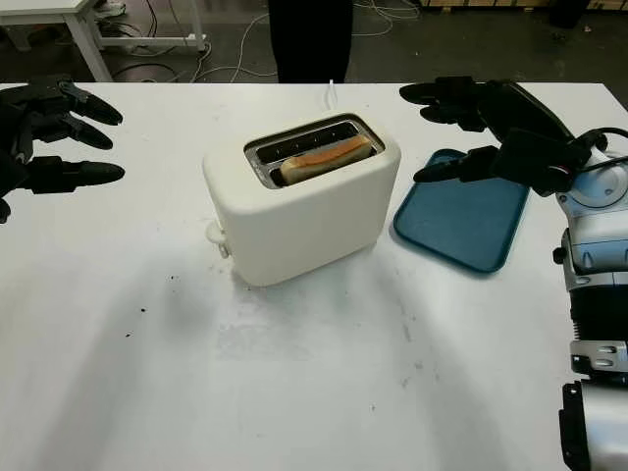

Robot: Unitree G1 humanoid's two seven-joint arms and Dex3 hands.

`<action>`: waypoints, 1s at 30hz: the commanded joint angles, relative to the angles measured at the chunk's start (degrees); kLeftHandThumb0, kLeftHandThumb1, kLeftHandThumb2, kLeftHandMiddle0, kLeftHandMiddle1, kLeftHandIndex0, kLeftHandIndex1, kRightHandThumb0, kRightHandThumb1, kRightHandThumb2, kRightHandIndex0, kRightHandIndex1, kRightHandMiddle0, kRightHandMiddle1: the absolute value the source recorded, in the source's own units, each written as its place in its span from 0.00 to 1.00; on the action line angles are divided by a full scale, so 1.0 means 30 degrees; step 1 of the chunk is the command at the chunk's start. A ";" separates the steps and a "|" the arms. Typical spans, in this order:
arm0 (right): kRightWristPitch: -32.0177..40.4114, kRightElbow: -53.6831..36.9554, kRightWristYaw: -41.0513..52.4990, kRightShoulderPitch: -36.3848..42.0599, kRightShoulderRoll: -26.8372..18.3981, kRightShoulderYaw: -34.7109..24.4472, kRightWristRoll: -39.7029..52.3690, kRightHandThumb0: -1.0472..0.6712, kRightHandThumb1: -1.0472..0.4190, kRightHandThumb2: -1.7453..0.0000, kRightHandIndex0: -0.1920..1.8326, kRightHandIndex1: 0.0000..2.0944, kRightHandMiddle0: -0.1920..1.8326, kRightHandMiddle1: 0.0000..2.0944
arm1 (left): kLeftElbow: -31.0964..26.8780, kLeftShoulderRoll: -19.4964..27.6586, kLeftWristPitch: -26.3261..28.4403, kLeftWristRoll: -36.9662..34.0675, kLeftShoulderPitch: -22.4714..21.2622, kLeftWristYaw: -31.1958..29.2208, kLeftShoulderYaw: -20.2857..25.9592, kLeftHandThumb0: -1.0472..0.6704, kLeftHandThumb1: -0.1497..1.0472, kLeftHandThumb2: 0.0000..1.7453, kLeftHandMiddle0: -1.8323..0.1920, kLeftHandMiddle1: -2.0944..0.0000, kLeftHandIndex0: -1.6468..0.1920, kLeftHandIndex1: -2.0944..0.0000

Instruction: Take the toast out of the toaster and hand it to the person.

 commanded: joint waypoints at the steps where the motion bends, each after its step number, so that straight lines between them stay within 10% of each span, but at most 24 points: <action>1: -0.0073 -0.0261 -0.0012 0.0044 -0.0057 -0.0057 0.0151 0.21 0.22 1.00 0.29 0.06 0.31 0.00 | -0.0177 0.0074 0.0170 -0.0025 -0.0126 0.0087 0.0077 0.00 0.65 0.00 0.63 0.46 0.58 0.52; 30: -0.0178 -0.0189 -0.0026 0.0091 -0.0048 -0.0022 0.0120 0.21 0.22 1.00 0.28 0.07 0.31 0.00 | -0.0039 0.0058 0.0160 0.0029 -0.0153 0.0189 0.0076 0.00 0.65 0.00 0.62 0.47 0.58 0.52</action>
